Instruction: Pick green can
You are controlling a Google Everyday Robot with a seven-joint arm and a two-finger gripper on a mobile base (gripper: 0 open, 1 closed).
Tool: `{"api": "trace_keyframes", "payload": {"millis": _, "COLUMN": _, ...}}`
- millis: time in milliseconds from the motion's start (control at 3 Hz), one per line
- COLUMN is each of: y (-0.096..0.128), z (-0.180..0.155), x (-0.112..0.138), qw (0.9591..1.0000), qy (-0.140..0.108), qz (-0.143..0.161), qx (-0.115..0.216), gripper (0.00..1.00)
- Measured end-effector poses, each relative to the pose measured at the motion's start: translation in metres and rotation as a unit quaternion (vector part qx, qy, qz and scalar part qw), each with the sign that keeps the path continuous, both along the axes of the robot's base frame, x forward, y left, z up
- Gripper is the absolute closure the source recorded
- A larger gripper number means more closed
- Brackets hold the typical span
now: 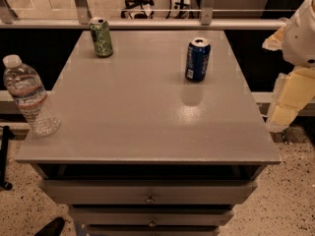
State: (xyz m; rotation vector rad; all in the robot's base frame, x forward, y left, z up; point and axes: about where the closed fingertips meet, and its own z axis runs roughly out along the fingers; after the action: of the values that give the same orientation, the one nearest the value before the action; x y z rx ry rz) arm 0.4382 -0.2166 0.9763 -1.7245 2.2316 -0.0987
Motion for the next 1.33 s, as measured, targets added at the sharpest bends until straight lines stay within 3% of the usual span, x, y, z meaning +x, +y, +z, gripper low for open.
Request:
{"api": "trace_keyframes", "payload": {"millis": 667, "y": 0.011, "z": -0.004, "x": 0.013, "qw": 0.9998, "qy": -0.006, "qz": 0.003, "qx": 0.018, "gripper": 0.00}}
{"api": "trace_keyframes", "payload": {"millis": 1000, "y": 0.042, "z": -0.014, "x": 0.048, "qw": 0.9984, "qy": -0.014, "qz": 0.009, "qx": 0.054, "gripper": 0.00}}
{"api": "trace_keyframes", "payload": {"millis": 1333, "y": 0.087, "z": -0.018, "x": 0.093, "qw": 0.9952, "qy": -0.023, "qz": 0.012, "qx": 0.094, "gripper": 0.00}}
